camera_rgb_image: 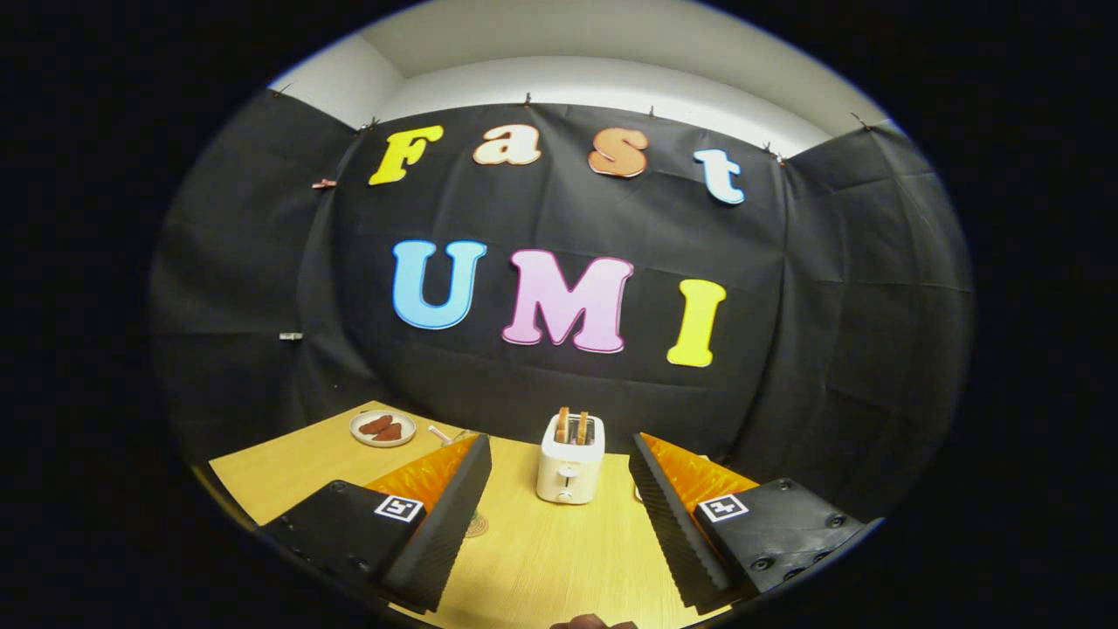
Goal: Take the bottle from table, then pour the juice into the cup, finally place the bottle on the coaster
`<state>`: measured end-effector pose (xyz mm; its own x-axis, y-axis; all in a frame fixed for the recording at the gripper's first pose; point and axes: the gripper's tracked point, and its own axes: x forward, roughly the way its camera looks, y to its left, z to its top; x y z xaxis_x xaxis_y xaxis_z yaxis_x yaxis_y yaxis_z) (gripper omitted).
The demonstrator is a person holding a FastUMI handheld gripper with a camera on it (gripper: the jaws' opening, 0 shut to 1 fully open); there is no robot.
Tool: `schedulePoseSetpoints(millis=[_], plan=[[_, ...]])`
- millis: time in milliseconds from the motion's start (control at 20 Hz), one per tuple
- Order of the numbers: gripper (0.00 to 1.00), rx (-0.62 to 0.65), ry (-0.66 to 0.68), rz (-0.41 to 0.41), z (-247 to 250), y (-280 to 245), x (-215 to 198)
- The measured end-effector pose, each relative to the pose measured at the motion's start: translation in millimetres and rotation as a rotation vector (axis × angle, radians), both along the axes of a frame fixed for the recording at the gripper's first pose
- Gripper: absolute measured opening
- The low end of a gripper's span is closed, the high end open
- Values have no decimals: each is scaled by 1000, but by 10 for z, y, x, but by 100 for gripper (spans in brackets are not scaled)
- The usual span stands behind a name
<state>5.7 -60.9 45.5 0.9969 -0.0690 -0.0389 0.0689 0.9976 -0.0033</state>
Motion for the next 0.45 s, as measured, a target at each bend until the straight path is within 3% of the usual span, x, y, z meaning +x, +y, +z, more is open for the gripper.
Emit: schedulePoseSetpoints(millis=[200, 450], plan=[[98, 5, -1, -43, -16, -4, -284], [98, 1, -18, -41, 87, 22, -340]])
